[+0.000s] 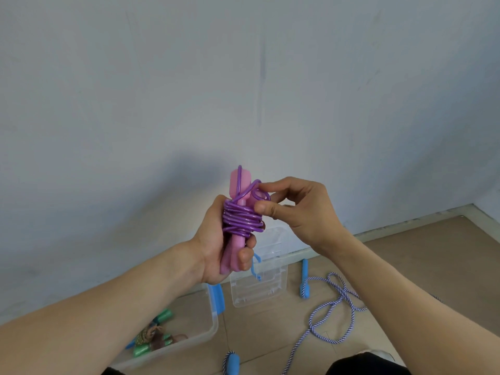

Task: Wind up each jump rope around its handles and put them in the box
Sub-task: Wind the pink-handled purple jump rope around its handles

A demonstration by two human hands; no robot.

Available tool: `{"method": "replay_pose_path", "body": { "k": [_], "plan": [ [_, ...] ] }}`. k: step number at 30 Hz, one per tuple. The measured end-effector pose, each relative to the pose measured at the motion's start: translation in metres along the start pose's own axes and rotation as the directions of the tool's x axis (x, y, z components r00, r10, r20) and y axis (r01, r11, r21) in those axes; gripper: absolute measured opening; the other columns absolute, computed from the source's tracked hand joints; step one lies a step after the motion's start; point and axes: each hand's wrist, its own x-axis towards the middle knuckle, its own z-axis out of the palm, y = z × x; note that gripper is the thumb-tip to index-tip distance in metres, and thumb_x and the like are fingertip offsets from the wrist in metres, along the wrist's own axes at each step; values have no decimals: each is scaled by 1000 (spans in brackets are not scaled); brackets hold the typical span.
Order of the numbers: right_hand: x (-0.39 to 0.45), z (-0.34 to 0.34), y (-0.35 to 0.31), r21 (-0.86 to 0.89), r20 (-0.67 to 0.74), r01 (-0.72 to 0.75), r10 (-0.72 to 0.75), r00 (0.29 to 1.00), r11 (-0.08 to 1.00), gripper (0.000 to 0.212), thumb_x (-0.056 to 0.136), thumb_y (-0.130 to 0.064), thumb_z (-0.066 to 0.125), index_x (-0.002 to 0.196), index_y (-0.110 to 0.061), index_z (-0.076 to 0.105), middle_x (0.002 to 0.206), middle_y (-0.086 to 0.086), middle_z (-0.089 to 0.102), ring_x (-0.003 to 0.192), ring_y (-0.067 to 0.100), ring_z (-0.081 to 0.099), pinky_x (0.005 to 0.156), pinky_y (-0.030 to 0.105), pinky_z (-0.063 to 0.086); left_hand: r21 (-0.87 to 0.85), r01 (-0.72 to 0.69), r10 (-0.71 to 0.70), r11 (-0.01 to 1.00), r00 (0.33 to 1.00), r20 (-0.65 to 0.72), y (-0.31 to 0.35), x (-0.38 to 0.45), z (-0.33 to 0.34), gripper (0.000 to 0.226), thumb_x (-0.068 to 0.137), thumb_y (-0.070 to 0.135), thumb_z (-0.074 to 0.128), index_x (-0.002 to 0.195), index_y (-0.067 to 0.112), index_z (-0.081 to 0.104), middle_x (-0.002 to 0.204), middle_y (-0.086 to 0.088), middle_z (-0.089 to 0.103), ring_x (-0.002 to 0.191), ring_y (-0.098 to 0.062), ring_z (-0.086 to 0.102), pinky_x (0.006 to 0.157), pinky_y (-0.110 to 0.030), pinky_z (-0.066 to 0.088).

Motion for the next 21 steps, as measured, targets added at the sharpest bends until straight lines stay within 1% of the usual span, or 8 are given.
{"method": "replay_pose_path", "body": {
  "k": [2, 8, 10, 12, 15, 17, 19, 21],
  "plan": [
    [-1, -2, 2, 9, 6, -48, 48, 999, 999, 26, 66, -13, 86, 90, -17, 77, 74, 7, 69, 70, 13, 59, 74, 27, 54, 83, -7, 9, 997, 999, -31, 1, 0, -1, 63, 89, 57, 27, 75, 3, 56, 56, -12, 52, 33, -21, 42, 39, -19, 35],
    [-5, -3, 4, -27, -105, -123, 120, 987, 992, 27, 61, -4, 90, 80, -14, 76, 70, 3, 75, 63, 11, 68, 65, 21, 55, 311, -63, 98, 948, 990, -98, 1, 6, -3, 61, 95, 46, 22, 73, -2, 53, 57, -20, 48, 37, -25, 41, 43, -24, 37],
    [-7, -3, 4, -95, -119, -118, 107, 987, 988, 35, 61, -10, 92, 90, -16, 74, 69, 3, 74, 65, 15, 71, 64, 24, 57, 345, -38, 78, 938, 992, -103, 5, 6, -3, 60, 95, 45, 22, 75, -2, 53, 57, -20, 49, 36, -25, 42, 42, -24, 38],
    [-8, -3, 4, -186, -93, -90, 74, 993, 978, 46, 64, -16, 91, 105, -22, 71, 69, 3, 72, 66, 14, 70, 64, 19, 54, 362, -8, 46, 932, 994, -95, 9, 5, -6, 60, 94, 45, 22, 74, -2, 53, 56, -20, 48, 34, -25, 42, 41, -23, 38],
    [-9, -2, 4, -319, 0, -38, 40, 999, 947, 37, 70, -20, 88, 104, -23, 75, 67, -1, 69, 58, 4, 61, 59, 11, 44, 386, 50, -22, 921, 997, -77, 11, 5, -13, 62, 93, 47, 24, 72, -3, 55, 57, -20, 48, 35, -26, 41, 40, -23, 39],
    [-9, -2, 5, -360, 36, -37, 53, 998, 932, 30, 70, -19, 88, 96, -21, 73, 65, 0, 69, 56, 6, 61, 57, 14, 46, 404, 89, -67, 910, 995, -69, 12, 5, -19, 63, 92, 49, 24, 73, -3, 56, 58, -20, 49, 36, -26, 42, 41, -24, 40],
    [-9, 0, 9, -394, 52, -33, 58, 997, 919, 27, 71, -20, 87, 89, -19, 67, 66, 4, 68, 58, 16, 65, 59, 27, 53, 410, 122, -100, 904, 992, -73, 11, 5, -23, 63, 92, 49, 25, 77, -3, 57, 58, -20, 50, 36, -25, 43, 41, -24, 40],
    [-10, 2, 11, -398, 56, -37, 65, 996, 917, 27, 74, -22, 85, 87, -16, 63, 66, 6, 69, 57, 17, 66, 59, 31, 55, 374, 154, -137, 915, 988, -72, 9, 5, -24, 61, 92, 51, 27, 83, -1, 58, 59, -18, 50, 37, -24, 43, 42, -24, 40]
  ]
}}
